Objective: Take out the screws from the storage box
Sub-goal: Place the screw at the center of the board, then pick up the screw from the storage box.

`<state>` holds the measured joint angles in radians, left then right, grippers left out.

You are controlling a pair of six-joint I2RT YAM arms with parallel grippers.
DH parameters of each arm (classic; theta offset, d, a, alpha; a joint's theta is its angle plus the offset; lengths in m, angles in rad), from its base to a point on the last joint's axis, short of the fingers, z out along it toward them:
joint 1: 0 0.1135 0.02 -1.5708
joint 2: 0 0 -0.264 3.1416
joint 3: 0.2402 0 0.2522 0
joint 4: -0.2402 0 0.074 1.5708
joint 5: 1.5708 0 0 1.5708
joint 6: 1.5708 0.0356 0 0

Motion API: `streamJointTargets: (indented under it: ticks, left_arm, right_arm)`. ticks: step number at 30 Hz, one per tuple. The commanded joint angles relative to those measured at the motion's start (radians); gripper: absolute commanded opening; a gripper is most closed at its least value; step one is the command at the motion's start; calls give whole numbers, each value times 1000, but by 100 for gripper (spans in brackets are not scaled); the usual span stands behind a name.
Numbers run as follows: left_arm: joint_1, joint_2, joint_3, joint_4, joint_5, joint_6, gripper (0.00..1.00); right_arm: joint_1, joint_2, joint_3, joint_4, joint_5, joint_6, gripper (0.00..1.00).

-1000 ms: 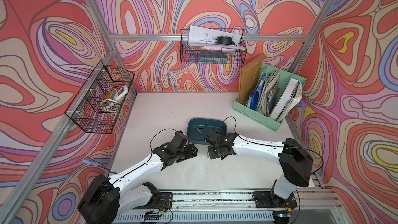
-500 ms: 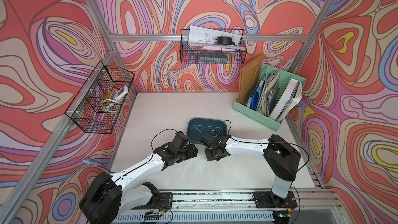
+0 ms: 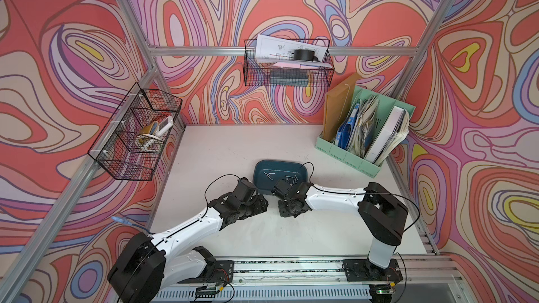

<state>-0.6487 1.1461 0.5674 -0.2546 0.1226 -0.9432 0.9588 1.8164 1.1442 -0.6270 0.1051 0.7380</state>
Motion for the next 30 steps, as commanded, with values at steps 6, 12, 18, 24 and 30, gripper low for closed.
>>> streamJointTargets:
  ticks: [6, 12, 18, 24, 30]
  left_arm:
    - [-5, -38, 40, -67, -53, 7, 72]
    - [-4, -43, 56, -78, -91, 11, 72]
    - [-4, -31, 79, -89, -127, 27, 73]
    - [-5, 10, 86, -75, -124, 36, 73]
    - [-5, 51, 104, -78, -131, 58, 73]
  right_arm:
    - [6, -191, 72, -94, 78, -45, 27]
    - [-69, -181, 196, -140, 120, -165, 28]
    - [-198, -9, 336, -145, 40, -305, 28]
    - [-264, 129, 396, -98, 31, -486, 30]
    - [-307, 220, 418, -58, 18, -649, 37]
